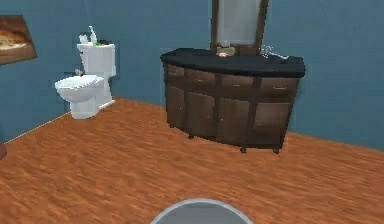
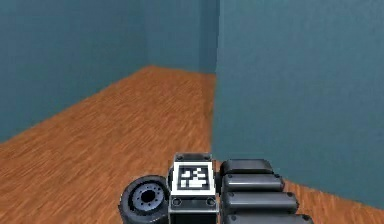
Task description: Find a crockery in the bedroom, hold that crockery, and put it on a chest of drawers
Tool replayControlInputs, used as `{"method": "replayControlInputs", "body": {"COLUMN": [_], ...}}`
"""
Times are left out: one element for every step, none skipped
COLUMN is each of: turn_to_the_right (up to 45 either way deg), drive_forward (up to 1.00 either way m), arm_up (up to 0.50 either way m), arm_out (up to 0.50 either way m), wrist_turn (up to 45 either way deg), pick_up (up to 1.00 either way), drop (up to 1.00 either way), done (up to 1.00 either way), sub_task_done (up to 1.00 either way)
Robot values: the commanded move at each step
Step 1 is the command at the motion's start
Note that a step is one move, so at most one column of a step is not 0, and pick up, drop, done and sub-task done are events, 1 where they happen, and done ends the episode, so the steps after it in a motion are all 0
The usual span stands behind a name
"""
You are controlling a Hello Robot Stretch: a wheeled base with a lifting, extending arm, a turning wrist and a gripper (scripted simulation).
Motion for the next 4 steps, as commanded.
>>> {"method": "replayControlInputs", "body": {"turn_to_the_right": [3.0,0.0,6.0,0.0], "drive_forward": [0.0,1.0,0.0,0.2], "arm_up": [0.0,0.0,0.0,0.0], "arm_out": [0.0,0.0,0.0,0.0], "wrist_turn": [0.0,0.0,0.0,0.0], "pick_up": [0.0,0.0,0.0,0.0], "drop": [0.0,0.0,0.0,0.0], "done": [0.0,0.0,0.0,0.0], "sub_task_done": [0.0,0.0,0.0,0.0]}}
